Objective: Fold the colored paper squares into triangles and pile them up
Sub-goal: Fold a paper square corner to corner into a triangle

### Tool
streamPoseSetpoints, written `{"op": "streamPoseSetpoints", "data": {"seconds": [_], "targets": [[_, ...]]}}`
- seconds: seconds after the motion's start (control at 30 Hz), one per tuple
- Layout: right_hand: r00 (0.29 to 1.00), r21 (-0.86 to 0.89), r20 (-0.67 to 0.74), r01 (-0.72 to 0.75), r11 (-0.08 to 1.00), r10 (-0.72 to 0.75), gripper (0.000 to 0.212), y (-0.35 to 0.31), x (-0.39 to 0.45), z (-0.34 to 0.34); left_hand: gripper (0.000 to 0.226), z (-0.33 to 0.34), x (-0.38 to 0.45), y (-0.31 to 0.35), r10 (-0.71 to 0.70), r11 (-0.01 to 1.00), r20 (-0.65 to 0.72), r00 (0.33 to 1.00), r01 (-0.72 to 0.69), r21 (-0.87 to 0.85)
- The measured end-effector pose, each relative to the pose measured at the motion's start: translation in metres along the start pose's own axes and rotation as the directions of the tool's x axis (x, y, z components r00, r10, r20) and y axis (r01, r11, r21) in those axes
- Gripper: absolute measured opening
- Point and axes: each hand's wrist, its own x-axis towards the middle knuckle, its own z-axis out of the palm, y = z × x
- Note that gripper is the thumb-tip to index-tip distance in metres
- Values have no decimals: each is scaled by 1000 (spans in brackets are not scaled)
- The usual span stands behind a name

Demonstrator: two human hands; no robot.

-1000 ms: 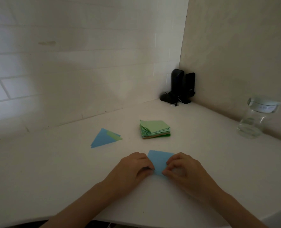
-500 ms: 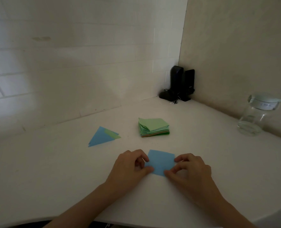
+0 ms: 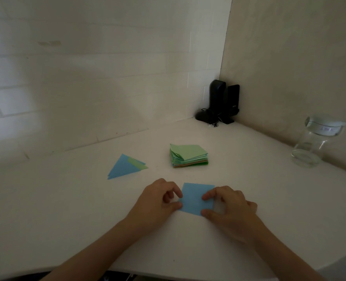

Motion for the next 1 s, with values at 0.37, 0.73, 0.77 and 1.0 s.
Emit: {"op": "streamPoseSetpoints", "data": {"seconds": [0.37,0.73,0.77,1.0], "targets": [[989,133,115,-112,985,97,27,-4,0,-9,47,21,-15,31,254,894,13,967,-240,379],[988,53,-56,144,988,-141,21,-19,-8,-3,18,12,-17,16,201,925,22,979,-197,325],[991,-27,-55,120,992,-121,16,-20,-4,-4,17,9,-17,11,178,933,11,984,-172,315],[998,-108,55,-14,994,21,19,-24,16,0,13,-10,-19,0,-148,949,-87,985,166,268]]}}
